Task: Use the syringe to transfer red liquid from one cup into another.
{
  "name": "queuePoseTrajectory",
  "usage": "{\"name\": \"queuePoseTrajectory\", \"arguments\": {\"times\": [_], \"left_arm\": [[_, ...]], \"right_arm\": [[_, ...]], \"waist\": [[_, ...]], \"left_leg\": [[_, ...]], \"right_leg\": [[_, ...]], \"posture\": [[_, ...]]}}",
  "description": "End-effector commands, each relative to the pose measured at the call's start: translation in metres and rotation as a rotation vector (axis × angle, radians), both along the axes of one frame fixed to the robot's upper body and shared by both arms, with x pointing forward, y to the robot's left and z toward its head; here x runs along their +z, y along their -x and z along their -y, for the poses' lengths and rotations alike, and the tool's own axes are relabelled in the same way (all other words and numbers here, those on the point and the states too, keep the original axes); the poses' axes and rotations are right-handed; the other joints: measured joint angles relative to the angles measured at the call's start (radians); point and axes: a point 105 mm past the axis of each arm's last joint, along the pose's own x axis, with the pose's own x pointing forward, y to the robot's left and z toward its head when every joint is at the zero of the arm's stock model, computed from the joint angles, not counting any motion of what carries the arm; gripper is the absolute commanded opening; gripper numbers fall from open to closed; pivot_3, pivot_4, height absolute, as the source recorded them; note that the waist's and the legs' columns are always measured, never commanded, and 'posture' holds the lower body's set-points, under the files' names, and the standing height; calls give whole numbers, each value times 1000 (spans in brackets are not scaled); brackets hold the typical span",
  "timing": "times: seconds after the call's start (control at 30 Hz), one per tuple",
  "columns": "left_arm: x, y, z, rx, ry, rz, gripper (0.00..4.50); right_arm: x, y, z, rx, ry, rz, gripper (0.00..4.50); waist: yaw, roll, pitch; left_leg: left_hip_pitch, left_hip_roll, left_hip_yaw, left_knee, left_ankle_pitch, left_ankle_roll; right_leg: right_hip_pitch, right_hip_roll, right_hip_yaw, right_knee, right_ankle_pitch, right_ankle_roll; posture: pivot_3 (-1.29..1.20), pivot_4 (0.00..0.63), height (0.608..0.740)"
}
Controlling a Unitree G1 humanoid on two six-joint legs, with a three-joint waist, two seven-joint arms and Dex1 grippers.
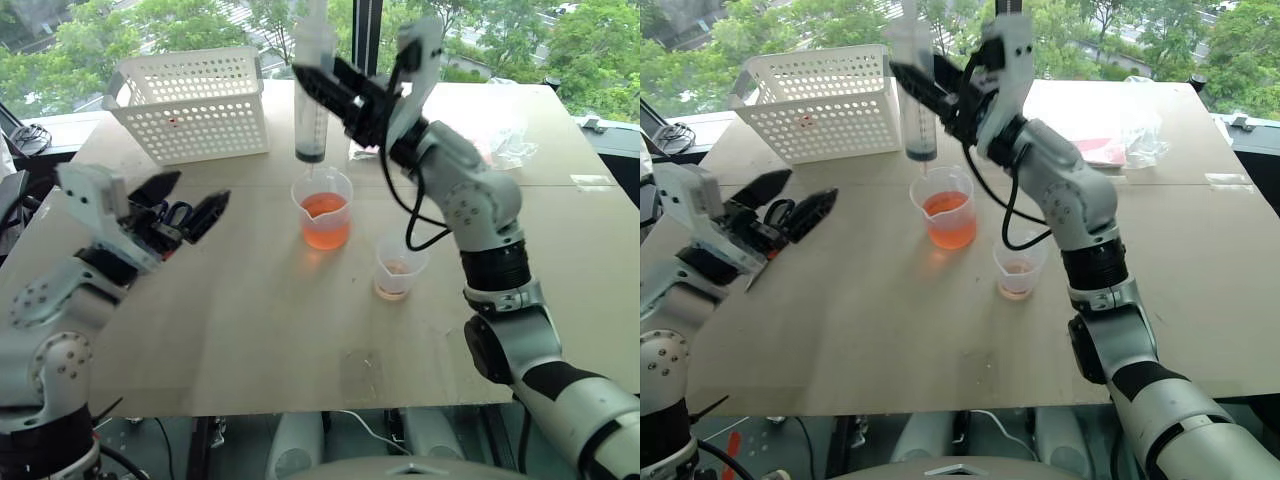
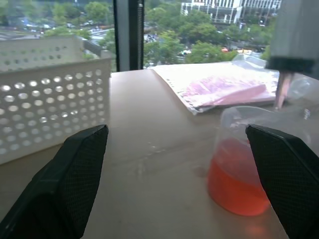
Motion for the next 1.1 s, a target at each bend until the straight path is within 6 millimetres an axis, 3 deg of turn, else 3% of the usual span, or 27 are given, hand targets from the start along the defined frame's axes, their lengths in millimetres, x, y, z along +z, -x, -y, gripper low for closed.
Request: {"name": "queuePoseTrajectory", "arguments": {"times": [0.03,0.17,0.3,0.37,0.57,0.77,1.1], "left_arm": [[36,-2,-9,56,-41,110,4500],[80,-9,-3,40,-72,185,4500],[94,-13,5,4,-114,171,4500],[99,-13,21,-123,-166,139,4500],[87,-14,45,-356,-328,20,4500],[87,-38,61,-385,-371,11,4500],[83,-56,74,-415,-456,28,4500]], "right_arm": [[-1,8,-5,-28,21,123,1427],[-26,7,-9,-60,88,159,1427],[-37,7,-13,-51,115,154,1427],[-48,6,-17,-46,139,131,1427],[-57,3,-24,-37,142,105,1427],[-55,5,-32,-16,142,116,1426],[-53,14,-37,44,120,121,1425]], "waist": [[-1,0,0],[-5,-2,0],[-11,-2,1],[-12,-2,0],[-20,-2,1],[-20,-2,1],[-30,-2,1]], "left_leg": [[0,0,0,0,0,-1],[0,0,-3,0,1,-3],[2,0,-1,-2,2,-3],[3,1,-2,-2,2,-3],[3,0,-1,-2,2,-3],[2,0,-2,-1,2,-3],[2,1,-2,-1,2,-3]], "right_leg": [[0,0,0,0,0,0],[0,0,-2,1,0,0],[0,1,0,3,0,0],[0,2,-1,4,0,0],[0,2,0,3,0,0],[0,2,-1,4,0,0],[-1,2,-1,4,0,0]], "posture": [[0,150,740],[0,150,740],[0,150,740],[0,150,740],[0,150,740],[0,150,740],[0,150,740]]}}
